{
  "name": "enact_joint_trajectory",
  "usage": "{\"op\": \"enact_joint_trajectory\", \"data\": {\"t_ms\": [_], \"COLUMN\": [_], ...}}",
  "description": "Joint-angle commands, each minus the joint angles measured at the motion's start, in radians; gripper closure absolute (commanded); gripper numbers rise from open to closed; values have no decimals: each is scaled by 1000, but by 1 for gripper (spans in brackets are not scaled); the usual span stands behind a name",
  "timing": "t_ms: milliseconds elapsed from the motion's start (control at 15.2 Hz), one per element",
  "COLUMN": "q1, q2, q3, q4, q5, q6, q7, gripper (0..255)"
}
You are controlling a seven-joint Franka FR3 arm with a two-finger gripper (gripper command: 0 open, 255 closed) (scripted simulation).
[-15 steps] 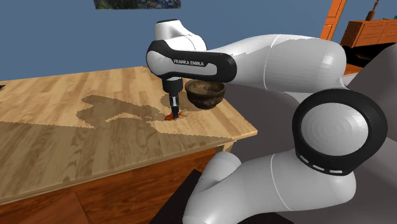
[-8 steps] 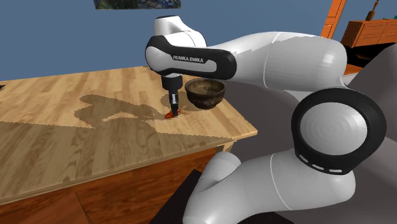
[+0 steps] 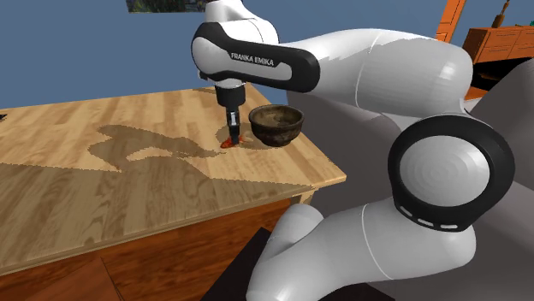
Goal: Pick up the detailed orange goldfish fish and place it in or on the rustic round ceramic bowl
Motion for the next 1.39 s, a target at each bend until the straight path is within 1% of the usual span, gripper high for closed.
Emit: {"op": "enact_joint_trajectory", "data": {"t_ms": [0, 1320], "q1": [4, 37], "q2": [11, 131], "q3": [6, 42], "q4": [34, 384], "q5": [7, 59], "q6": [-24, -255], "q7": [-3, -43], "gripper": [255, 255]}}
